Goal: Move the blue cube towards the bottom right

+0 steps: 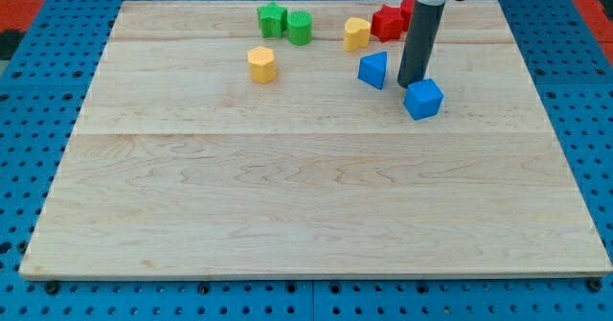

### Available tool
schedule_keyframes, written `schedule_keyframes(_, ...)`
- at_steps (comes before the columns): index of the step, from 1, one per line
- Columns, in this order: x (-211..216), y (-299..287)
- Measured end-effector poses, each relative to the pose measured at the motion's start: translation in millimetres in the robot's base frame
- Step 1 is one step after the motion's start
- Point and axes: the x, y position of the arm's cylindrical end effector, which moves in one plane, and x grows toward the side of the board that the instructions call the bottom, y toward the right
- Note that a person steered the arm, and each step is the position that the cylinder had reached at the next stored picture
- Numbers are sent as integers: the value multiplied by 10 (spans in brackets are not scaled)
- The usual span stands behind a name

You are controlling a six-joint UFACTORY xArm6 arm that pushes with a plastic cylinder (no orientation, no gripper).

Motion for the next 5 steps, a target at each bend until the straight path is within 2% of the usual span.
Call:
schedule_keyframes(3, 183, -976)
schedule_keyframes(4, 303, -876)
schedule_keyframes(5, 139, -298)
